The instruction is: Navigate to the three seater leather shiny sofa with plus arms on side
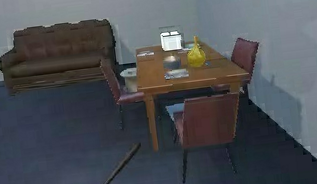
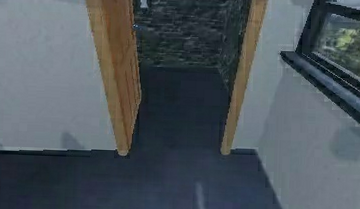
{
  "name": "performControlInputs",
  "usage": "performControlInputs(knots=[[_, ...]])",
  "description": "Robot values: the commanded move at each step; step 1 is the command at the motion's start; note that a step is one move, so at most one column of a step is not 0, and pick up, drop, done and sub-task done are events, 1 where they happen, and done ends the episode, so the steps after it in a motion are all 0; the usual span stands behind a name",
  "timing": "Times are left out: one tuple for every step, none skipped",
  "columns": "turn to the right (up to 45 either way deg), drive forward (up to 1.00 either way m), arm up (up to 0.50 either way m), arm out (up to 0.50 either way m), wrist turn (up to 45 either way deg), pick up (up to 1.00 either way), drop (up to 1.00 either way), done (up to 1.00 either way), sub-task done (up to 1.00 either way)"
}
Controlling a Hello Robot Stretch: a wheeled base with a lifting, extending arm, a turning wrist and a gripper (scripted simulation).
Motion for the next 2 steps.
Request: performControlInputs(knots=[[45.0,0.0,0.0,0.0,0.0,0.0,0.0,0.0,0.0],[9.0,0.0,0.0,0.0,0.0,0.0,0.0,0.0,0.0]])
